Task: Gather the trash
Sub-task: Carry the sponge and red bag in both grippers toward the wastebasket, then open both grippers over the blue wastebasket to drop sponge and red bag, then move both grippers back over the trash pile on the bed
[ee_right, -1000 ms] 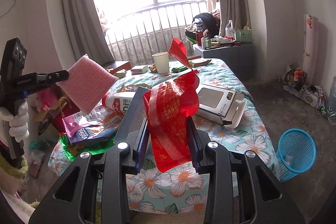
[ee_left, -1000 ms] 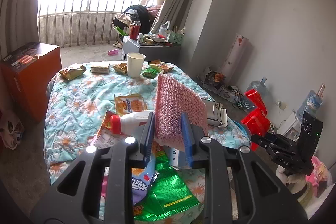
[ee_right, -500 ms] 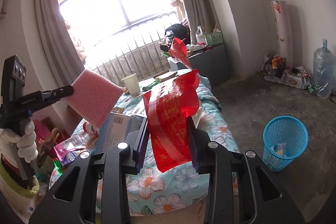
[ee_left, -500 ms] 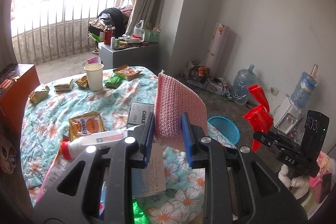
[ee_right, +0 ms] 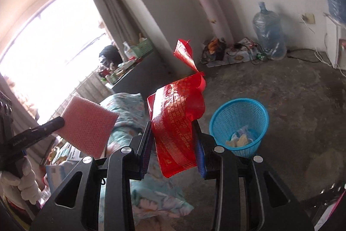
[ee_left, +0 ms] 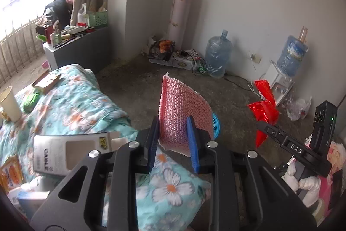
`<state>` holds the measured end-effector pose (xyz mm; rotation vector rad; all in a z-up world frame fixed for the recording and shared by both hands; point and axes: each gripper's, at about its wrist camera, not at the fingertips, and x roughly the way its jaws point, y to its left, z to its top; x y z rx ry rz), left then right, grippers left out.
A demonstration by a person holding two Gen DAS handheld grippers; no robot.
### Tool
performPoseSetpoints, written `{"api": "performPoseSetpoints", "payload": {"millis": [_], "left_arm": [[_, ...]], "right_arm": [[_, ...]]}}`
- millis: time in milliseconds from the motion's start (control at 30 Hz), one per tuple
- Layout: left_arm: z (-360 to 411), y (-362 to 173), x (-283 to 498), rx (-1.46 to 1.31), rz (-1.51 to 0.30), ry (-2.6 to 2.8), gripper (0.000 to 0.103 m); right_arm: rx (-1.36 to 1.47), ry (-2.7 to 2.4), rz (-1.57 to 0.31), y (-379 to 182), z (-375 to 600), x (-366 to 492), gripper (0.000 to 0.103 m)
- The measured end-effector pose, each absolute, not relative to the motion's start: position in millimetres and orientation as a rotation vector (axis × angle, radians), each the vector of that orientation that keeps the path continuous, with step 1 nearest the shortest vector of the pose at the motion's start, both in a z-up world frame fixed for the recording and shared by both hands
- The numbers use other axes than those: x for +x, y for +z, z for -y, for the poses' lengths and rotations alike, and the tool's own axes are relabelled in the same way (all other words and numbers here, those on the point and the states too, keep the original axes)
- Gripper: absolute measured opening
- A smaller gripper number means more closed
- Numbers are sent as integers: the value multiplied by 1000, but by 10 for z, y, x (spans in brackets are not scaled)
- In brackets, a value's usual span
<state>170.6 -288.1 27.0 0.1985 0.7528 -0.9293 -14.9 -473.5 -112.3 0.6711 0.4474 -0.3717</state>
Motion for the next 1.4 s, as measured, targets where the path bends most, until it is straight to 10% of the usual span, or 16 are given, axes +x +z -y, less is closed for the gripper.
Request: {"api": "performPoseSetpoints", "payload": {"millis": [467,600,800,1400], "left_arm": [[5106,-1276,2419,389,-1043,-918,24],[5490,-1609,2580,356,-1102,-890,39],[5553,-1790,2656,309,-1121,-854,52],[4232,-57,2174,126,-785,-1016,60]], "right_arm": [[1163,-353,-742,-2678,6496,984,37],[1209,-392,-816,-3069,6792,1303,64],[1248,-513,-918,-3475,6965,1288,64],[933,-458,-519,-2030,5933,472,64]]}}
